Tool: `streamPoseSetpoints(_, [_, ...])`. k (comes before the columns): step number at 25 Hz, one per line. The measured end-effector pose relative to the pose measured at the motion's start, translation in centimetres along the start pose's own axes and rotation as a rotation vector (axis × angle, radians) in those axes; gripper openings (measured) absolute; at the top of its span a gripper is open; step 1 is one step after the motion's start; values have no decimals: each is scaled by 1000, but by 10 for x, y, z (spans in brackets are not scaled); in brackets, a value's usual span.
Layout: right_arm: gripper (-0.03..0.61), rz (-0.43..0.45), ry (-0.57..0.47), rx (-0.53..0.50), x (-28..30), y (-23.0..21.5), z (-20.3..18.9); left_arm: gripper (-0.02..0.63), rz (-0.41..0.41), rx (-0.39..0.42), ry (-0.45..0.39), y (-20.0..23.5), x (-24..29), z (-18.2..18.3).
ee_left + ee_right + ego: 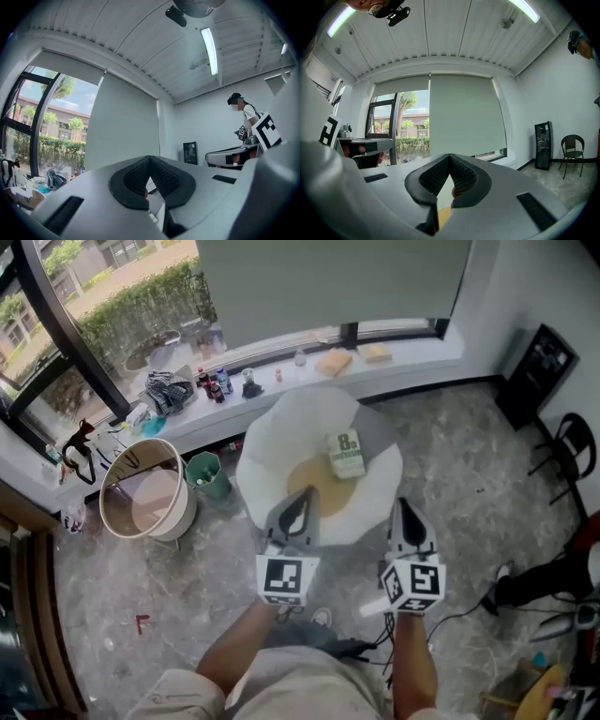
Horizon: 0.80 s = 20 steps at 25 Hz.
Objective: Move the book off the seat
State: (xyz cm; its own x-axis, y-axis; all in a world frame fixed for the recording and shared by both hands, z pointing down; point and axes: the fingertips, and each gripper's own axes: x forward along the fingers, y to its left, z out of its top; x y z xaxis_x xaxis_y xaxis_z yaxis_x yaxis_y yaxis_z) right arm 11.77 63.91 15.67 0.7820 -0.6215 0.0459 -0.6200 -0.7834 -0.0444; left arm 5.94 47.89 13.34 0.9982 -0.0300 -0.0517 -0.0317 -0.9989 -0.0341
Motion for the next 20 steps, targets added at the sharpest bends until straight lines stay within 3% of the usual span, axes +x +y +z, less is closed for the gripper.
streamPoseSetpoints(8, [3,19,15,-11,37,-4,-9,0,12,-10,-5,16,31,-7])
streamPoseSetpoints(20, [3,-2,76,-53,141,-3,-22,0,-4,-34,9,84,112,-35])
